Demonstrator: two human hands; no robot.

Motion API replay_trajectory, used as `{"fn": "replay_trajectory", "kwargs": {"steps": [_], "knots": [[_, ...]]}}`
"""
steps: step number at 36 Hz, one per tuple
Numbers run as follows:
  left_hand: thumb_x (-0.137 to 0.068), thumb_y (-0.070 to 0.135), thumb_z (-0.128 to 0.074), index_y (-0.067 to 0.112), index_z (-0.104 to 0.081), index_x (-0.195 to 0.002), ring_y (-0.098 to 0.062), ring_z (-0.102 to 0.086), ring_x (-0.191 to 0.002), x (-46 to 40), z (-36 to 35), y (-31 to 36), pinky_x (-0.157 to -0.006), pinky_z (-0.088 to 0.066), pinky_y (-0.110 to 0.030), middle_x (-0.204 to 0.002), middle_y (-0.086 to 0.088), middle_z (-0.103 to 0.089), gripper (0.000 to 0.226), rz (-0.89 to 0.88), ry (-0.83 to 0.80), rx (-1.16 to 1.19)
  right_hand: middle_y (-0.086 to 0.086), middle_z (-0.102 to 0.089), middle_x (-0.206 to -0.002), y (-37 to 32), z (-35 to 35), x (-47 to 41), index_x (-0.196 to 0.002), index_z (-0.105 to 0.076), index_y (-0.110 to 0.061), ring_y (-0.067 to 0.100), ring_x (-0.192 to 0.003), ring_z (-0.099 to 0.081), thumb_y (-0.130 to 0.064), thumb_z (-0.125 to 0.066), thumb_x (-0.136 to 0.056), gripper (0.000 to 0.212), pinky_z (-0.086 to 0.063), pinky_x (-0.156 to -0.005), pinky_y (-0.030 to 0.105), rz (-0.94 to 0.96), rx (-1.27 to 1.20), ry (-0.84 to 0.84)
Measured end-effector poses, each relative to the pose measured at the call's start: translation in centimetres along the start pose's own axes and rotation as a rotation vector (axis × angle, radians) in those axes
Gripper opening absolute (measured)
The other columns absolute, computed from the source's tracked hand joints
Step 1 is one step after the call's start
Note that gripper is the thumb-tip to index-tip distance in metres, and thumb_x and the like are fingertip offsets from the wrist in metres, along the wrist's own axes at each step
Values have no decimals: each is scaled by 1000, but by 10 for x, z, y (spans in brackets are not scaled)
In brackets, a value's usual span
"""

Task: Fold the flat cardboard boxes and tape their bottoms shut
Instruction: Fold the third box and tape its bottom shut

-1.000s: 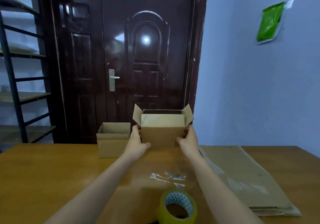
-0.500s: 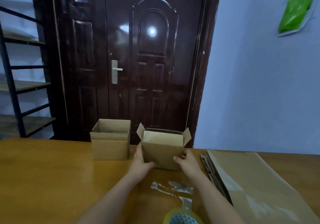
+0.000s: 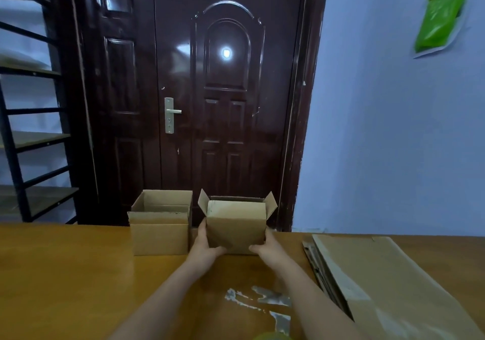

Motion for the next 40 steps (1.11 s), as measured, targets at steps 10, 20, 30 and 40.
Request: {"fn": "replay_trajectory", "kwargs": {"steps": [10, 20, 30, 40], "knots": [[-89, 9, -62, 15, -7, -151, -27, -29, -139, 22, 6, 14, -113, -30, -39, -153, -10, -26, 83, 21, 22, -126, 10, -42, -142, 0, 17, 18, -144, -29, -12, 24, -126, -45, -14, -52, -93, 56, -40, -96, 28, 11, 233, 99], [-93, 28, -55, 15, -27, -145, -19, -44, -128, 70, -3, 52, -100, -45, -30, -144, -3, -41, 60, -144, -36, -874, 7, -51, -125, -33, 48, 78, -121, -52, -10, 24, -106, -55, -16, -46, -93, 29, -47, -89, 36, 205, 873, 242], [-91, 39, -50, 16, -33, -141, -25, -43, -128, 96, -67, 133, -102, -38, -38, -139, -6, -45, 57, -375, -135, -1245, 12, -54, -119, -54, 95, 131, -114, -54, -6, 31, -109, -52, -13, -40, -94, 26, -41, -86, 36, 206, 1025, 282], [-94, 40, -43, 16, -37, -137, -28, -50, -118, 114, -163, 158, -89, -41, -38, -134, -8, -49, 50, -439, -287, -1150, 11, -54, -126, -5, 202, 178, -120, -53, -7, 29, -115, -52, -14, -39, -92, 32, -43, -90, 34, -44, 1018, 396]]}}
Point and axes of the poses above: each hand's wrist, its own x-axis away from the middle knuckle, its own z-axis out of the back of the hand, y = z × x, the point moved 8 cm from there along -x, towards the middle knuckle
